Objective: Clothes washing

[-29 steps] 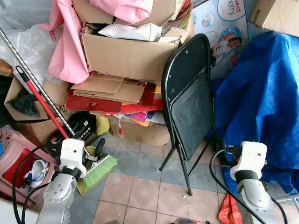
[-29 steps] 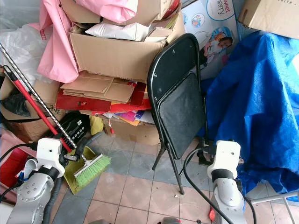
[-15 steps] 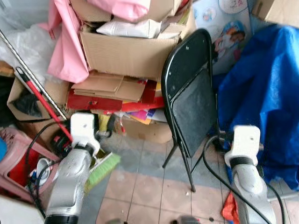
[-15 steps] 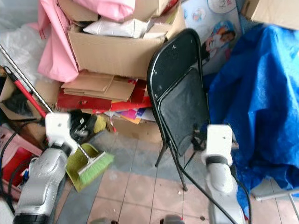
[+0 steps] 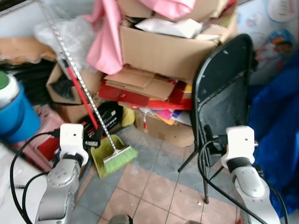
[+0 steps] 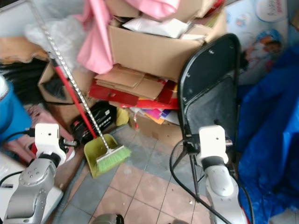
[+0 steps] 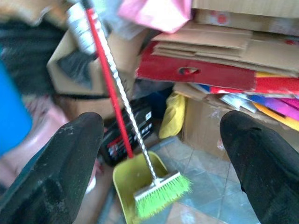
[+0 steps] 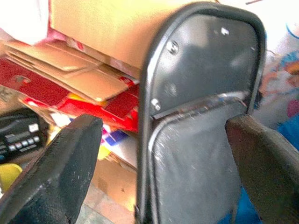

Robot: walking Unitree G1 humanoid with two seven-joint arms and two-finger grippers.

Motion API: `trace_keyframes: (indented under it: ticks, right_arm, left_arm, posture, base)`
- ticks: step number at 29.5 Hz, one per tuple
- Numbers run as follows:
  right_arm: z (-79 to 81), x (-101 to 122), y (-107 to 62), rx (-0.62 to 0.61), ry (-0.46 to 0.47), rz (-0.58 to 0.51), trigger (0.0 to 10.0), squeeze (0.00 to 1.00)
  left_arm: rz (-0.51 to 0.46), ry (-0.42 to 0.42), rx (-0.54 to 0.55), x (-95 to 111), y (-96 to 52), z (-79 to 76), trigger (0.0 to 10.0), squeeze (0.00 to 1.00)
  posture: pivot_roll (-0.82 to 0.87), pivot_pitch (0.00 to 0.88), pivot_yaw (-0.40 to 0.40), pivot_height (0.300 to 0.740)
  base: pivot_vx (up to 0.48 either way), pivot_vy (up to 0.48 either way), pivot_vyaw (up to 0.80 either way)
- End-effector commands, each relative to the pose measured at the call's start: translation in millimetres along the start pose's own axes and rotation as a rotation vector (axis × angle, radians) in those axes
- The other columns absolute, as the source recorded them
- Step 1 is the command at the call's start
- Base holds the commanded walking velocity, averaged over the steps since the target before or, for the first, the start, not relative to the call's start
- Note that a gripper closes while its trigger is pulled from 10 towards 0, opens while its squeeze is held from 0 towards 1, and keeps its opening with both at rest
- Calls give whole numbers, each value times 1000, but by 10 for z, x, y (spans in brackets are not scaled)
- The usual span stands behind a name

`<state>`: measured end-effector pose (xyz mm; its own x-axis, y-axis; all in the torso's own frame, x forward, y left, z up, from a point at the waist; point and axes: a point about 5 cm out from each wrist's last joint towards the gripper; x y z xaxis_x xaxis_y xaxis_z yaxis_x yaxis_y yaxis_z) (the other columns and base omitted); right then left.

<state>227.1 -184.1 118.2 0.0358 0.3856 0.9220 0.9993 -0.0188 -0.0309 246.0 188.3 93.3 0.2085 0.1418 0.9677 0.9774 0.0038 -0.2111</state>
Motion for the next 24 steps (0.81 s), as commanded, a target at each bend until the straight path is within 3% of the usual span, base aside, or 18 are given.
trace_keyframes:
  ticks: [1,5,13,16,24]
  right_arm:
    - [21,-12,38,7,22,3,10000,0]
    - [101,30,42,41,43,-8,10000,0]
    - [136,32,25,83,50,-13,10000,0]
    - [130,61,44,91,54,-26,10000,0]
    - [162,34,8,95,77,-22,10000,0]
  left_arm:
    - [-18,-16,-3,84,-19,-32,10000,0]
    - [22,-45,-64,12,-95,-123,10000,0]
    - [26,-54,-82,20,-133,-179,10000,0]
    - [-33,-11,-57,71,-147,-164,10000,0]
    - [42,-5,-37,-65,-166,-61,10000,0]
  posture:
    - [-80,0,68,740]
    - [-84,0,60,740]
    - [-86,0,45,740]
    - [-85,0,43,740]
    - [-94,0,63,740]
  base:
    - [0,0,800]
    - [0,0,800]
    - [0,0,799]
    - [0,0,788]
    - [0,0,786]
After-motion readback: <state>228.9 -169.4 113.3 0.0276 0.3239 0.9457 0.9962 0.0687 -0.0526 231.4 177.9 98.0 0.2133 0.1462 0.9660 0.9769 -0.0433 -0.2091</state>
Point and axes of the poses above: a point about 5 cm out from each wrist's last joint towards the gripper, its own y axis pointing out of the wrist towards the gripper, its own x axis along the axis of the wrist's last joint, z = x × y, and after that the axes turned 9 degrees about -y, right-handed
